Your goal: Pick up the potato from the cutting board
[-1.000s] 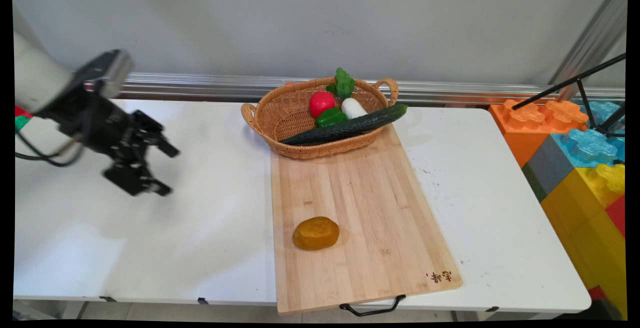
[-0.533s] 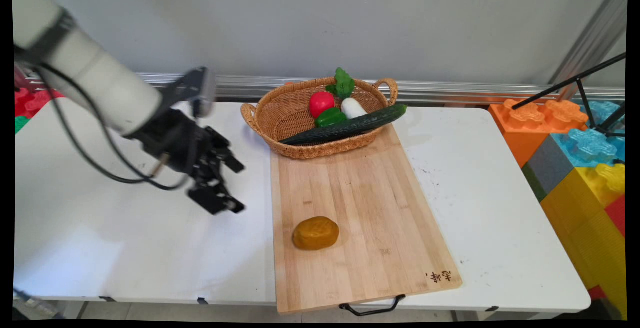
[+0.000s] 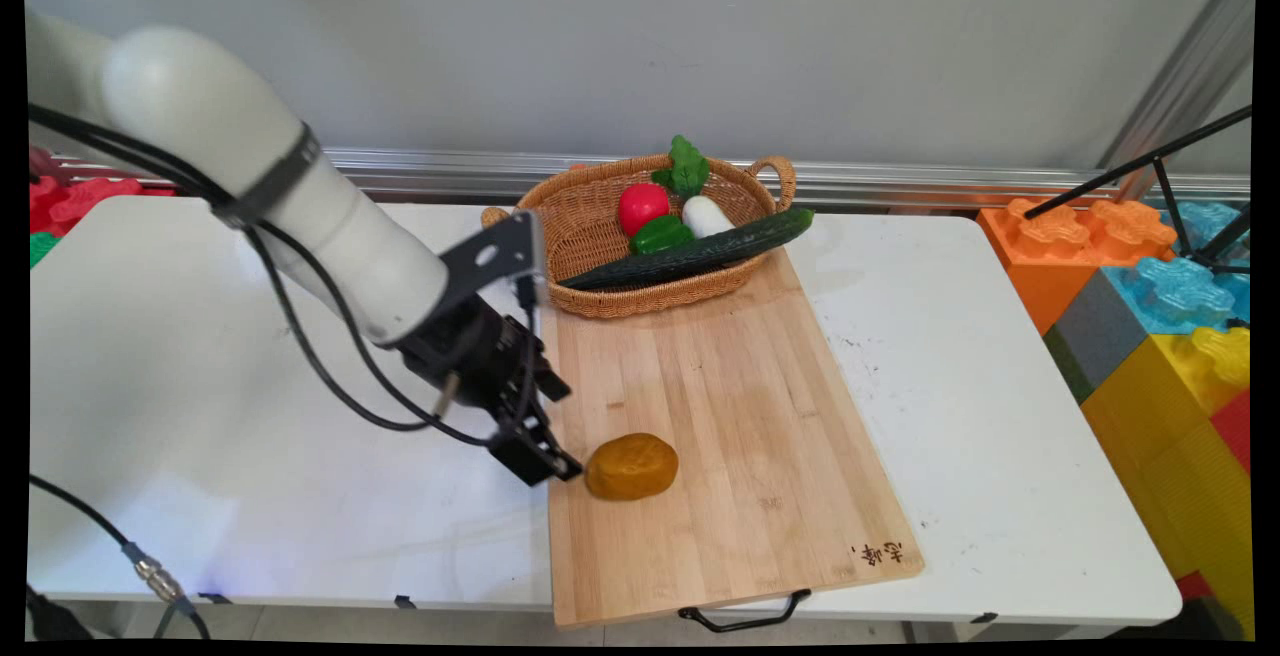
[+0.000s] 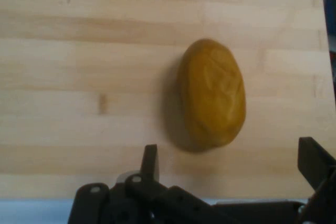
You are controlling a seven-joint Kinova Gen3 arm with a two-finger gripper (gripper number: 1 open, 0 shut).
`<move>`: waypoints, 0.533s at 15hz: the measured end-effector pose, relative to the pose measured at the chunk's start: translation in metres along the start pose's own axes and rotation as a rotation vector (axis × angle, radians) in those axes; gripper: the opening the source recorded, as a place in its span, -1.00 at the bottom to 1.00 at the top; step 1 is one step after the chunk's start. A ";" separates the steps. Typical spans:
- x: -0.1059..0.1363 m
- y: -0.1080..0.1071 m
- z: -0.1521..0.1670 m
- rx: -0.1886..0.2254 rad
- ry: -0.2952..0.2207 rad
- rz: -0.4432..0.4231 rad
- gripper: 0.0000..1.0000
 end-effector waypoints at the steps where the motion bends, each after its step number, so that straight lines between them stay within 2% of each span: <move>1: 0.000 0.001 0.009 -0.005 0.004 -0.006 1.00; 8: -0.001 -0.001 0.054 -0.004 0.035 -0.028 1.00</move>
